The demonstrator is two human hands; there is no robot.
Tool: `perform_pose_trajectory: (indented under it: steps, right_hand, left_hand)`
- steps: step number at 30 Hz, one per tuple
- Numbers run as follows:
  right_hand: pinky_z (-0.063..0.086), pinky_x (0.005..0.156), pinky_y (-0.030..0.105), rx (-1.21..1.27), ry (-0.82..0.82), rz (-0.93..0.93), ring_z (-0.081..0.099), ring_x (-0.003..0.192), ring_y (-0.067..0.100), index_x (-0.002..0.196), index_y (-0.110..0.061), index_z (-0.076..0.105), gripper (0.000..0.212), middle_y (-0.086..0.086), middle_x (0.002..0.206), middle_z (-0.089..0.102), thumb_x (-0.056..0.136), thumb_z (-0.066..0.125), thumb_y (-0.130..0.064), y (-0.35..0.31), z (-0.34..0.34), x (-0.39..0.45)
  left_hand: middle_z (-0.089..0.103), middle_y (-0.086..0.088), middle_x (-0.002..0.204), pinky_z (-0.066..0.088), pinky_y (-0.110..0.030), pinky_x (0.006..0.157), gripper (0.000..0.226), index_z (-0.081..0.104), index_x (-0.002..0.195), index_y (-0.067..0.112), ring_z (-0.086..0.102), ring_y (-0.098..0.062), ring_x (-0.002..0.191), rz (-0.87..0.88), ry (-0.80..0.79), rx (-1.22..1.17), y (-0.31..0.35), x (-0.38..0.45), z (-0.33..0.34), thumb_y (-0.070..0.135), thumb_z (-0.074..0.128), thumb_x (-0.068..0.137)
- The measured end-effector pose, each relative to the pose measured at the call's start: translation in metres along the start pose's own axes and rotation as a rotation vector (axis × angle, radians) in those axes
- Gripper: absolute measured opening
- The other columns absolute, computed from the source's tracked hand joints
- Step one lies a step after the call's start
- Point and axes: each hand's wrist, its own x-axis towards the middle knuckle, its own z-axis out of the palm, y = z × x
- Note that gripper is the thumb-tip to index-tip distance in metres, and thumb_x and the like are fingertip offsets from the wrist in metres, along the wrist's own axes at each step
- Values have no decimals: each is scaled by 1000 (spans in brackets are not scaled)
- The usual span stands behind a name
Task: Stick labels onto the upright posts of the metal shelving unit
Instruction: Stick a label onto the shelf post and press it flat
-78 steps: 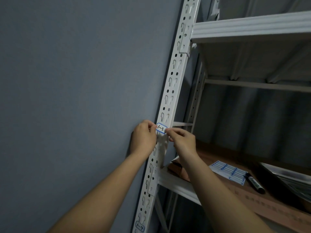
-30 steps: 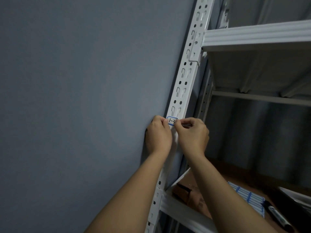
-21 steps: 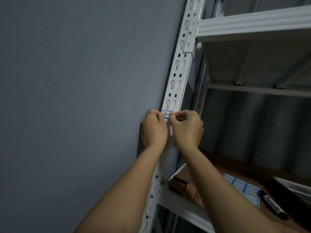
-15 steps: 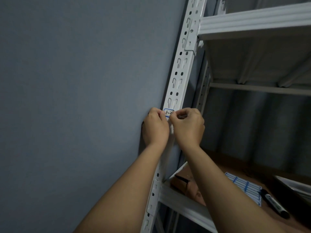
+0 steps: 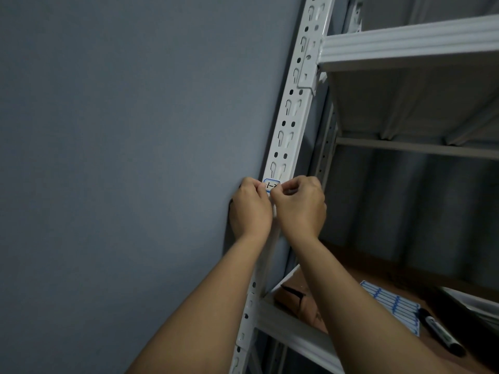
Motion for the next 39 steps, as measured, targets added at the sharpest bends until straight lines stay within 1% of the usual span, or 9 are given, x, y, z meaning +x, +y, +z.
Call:
perform_pose_trajectory:
  steps: [6, 10, 13, 16, 21, 24, 29, 31, 39]
  right_hand:
    - [50, 68, 36, 49, 23, 9, 55, 72, 12, 80, -15, 56, 14, -3, 99, 53, 81, 68, -23, 1, 3, -1]
    - [51, 76, 39, 259, -7, 77, 52, 79, 10, 102, -19, 42, 42, -1, 105, 50, 76, 74, -16, 4, -3, 4]
    - [53, 81, 32, 486, -138, 205, 58, 90, 10, 123, -25, 39, 60, -2, 108, 56, 78, 75, -8, 6, -8, 11]
    - [51, 72, 22, 607, -268, 281, 64, 81, 5, 134, -25, 37, 64, -3, 97, 64, 83, 69, -1, 5, -12, 17]
    - [57, 81, 39, 583, -376, 298, 66, 80, 9, 123, -23, 45, 50, -3, 89, 65, 84, 66, 0, 4, -16, 26]
    - [54, 73, 26, 444, -329, 198, 61, 78, 5, 124, -18, 46, 52, -2, 94, 63, 81, 76, -19, -1, -11, 25]
    - [51, 83, 38, 90, -187, 174, 61, 104, 24, 117, -16, 48, 65, 2, 119, 60, 70, 79, -48, -8, 14, 25]
    - [52, 85, 42, 87, -177, 211, 61, 105, 28, 114, -14, 52, 61, 5, 118, 62, 71, 78, -48, -11, 19, 28]
    - [57, 84, 45, 272, -337, 228, 70, 89, 23, 104, -10, 69, 31, 7, 101, 73, 77, 79, -24, 1, 8, 44]
  left_hand:
    - [68, -7, 96, 44, -34, 71, 17, 57, 94, 11, 62, -29, 90, 19, -5, 5, -2, 0, 0, 23, 46, 97]
    - [67, -6, 98, 35, -30, 63, 14, 54, 94, 12, 60, -29, 88, 58, -5, 41, -2, -2, -2, 22, 45, 98]
    - [66, -7, 97, 32, -29, 60, 14, 53, 94, 11, 59, -30, 83, 92, -10, 65, -3, -4, -3, 20, 43, 99]
    - [66, -7, 94, 31, -28, 58, 13, 50, 91, 14, 52, -25, 73, 52, -28, 62, -1, -3, -4, 20, 42, 99]
    - [67, -5, 104, 34, -11, 46, 16, 52, 108, 13, 52, -14, 71, 53, -115, -21, -5, 1, -8, 8, 41, 97]
    - [67, -5, 110, 40, -7, 57, 26, 51, 115, 11, 62, -19, 88, 105, -167, -69, -8, -1, -14, 0, 42, 94]
    - [60, 0, 120, 37, -5, 61, 46, 48, 126, 18, 58, -16, 100, 84, -267, -111, -7, -2, -21, -7, 35, 89]
    - [58, -2, 129, 37, -9, 72, 50, 45, 133, 21, 56, -15, 111, 78, -287, -118, -8, 0, -22, -5, 35, 91]
    - [56, 1, 132, 35, -6, 70, 50, 36, 141, 14, 54, -9, 102, 71, -320, -126, -8, -1, -25, -1, 35, 93]
